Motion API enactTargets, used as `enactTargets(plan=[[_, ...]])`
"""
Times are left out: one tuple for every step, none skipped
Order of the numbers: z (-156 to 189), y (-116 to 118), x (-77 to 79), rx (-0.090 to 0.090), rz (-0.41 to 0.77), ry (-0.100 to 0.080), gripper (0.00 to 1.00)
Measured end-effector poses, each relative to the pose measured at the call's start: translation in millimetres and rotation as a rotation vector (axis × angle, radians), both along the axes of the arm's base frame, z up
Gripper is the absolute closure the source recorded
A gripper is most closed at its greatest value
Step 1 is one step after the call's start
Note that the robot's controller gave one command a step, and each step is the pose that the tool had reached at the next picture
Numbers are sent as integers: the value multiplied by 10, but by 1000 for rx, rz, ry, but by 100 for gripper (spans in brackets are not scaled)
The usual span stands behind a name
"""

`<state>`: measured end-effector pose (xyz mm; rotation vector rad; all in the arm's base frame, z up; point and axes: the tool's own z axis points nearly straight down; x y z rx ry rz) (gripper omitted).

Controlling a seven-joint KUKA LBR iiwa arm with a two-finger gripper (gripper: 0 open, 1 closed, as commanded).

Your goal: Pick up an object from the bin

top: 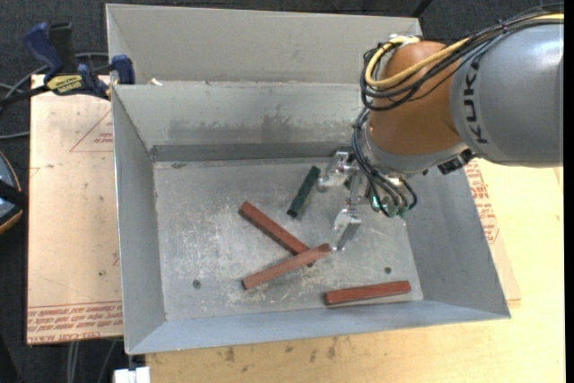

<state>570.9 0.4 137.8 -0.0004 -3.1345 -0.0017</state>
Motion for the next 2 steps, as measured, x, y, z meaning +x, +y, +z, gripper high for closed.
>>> enactTargets(plan=[[41, 0, 20, 0, 0, -8, 0], [-432, 523, 80, -1, 14, -33, 0]])
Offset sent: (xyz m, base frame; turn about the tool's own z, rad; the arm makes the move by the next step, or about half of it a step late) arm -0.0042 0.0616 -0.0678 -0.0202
